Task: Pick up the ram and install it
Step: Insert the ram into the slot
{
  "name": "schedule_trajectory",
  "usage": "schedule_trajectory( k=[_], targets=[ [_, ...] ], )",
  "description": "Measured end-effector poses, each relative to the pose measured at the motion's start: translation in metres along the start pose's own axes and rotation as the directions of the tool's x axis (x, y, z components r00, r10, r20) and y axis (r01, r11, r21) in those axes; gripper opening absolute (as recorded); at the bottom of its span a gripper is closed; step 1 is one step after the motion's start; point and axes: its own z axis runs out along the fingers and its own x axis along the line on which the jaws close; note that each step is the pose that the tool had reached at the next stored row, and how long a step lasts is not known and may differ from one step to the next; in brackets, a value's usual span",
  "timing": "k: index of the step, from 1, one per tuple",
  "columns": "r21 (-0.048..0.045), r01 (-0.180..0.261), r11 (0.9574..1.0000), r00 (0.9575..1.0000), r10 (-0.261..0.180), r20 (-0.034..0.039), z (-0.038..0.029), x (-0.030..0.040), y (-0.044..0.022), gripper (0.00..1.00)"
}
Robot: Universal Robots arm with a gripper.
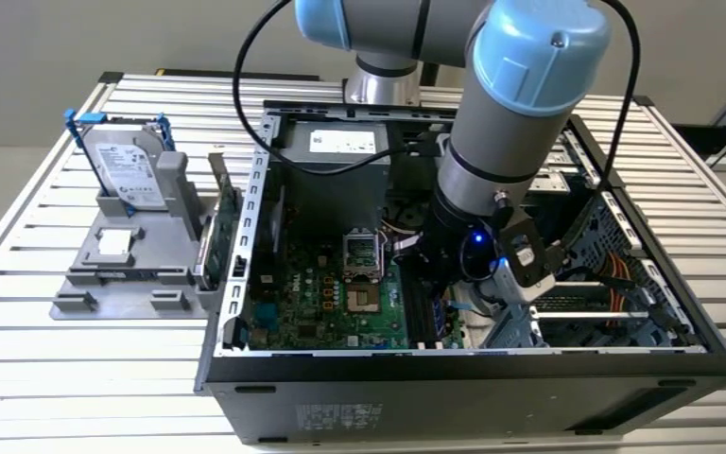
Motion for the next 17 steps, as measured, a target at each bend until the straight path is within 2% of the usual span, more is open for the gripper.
schedule_trajectory(
  k=[17],
  targets=[
    [0.0001,0.007,1.0000,1.0000,-0.007,-0.0002,0.0029,0.0001,0.0017,0.00]
  ],
)
